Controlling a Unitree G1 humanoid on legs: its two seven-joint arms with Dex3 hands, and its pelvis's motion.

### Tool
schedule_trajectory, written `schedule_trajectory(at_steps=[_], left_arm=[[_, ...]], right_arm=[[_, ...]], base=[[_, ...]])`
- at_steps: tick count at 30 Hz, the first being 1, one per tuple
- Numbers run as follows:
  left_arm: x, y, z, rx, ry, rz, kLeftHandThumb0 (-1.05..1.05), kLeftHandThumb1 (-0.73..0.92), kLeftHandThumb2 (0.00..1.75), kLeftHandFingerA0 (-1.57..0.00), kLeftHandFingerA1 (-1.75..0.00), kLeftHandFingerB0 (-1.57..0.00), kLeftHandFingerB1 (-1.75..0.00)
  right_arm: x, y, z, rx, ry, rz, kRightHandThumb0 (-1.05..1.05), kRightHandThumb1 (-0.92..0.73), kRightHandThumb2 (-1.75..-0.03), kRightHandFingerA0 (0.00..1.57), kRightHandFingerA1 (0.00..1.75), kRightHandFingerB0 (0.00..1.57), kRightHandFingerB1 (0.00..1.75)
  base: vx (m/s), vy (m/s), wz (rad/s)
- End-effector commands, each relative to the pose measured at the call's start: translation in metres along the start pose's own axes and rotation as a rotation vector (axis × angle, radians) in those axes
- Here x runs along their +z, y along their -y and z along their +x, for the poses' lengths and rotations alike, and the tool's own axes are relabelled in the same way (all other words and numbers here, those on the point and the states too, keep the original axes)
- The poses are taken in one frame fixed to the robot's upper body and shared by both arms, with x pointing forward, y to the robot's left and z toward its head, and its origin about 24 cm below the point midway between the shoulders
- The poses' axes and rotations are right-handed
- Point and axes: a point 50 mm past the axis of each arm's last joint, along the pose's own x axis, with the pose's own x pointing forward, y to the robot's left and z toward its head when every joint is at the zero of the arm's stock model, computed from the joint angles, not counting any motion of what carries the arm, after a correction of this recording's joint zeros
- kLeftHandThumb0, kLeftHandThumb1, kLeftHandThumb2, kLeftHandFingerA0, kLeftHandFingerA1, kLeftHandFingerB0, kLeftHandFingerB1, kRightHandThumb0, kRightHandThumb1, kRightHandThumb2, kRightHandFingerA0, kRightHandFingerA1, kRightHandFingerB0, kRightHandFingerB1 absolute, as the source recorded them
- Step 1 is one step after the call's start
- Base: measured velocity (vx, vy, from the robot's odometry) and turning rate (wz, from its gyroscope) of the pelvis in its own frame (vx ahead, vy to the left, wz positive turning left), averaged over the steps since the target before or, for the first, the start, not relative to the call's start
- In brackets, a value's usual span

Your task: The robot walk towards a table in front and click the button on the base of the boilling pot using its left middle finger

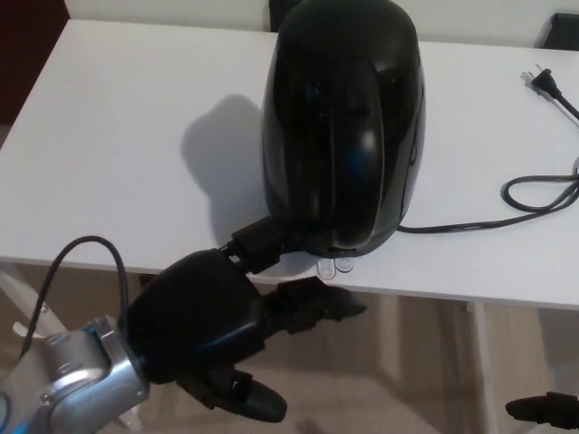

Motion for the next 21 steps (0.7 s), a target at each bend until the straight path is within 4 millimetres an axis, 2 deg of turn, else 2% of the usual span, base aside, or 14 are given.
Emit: schedule_trajectory(at_steps=[1,18,19,20,21], left_arm=[[0.002,0.006,-0.001,-0.035,0.069,0.147,-0.85,0.56,0.68,-0.36,-0.36,-0.28,-0.35],[0.001,0.007,-0.001,-0.027,0.076,0.16,-0.85,0.56,0.68,-0.36,-0.36,-0.28,-0.35],[0.001,0.008,-0.001,-0.033,0.075,0.161,-0.79,0.65,0.59,-0.37,-0.32,-0.29,-0.31],[0.001,0.008,-0.001,-0.042,0.073,0.162,-0.79,0.65,0.59,-0.37,-0.32,-0.29,-0.31],[0.006,0.052,-0.027,-0.198,0.044,0.107,-0.79,0.55,0.89,-0.34,-0.46,-0.24,-0.43]], right_arm=[[0.002,0.01,-0.002,-0.009,0.015,-0.019,-0.43,-0.52,-0.8,0.66,0.6,0.49,0.54],[0.002,0.01,-0.002,-0.008,0.016,-0.019,-0.43,-0.52,-0.8,0.66,0.6,0.49,0.54],[0.002,0.01,-0.002,-0.007,0.017,-0.02,-0.44,-0.52,-0.8,0.66,0.6,0.49,0.54],[0.003,0.01,-0.001,-0.006,0.019,-0.022,-0.44,-0.52,-0.8,0.66,0.6,0.49,0.54],[0.009,0.012,0.001,-0.003,0.045,-0.049,-0.41,-0.63,-0.58,0.76,0.5,0.56,0.43]], base=[[0.0,0.0,0.0],[0.0,0.0,0.0],[0.0,0.0,0.0],[0.0,0.0,0.0],[0.0,0.0,0.0]])
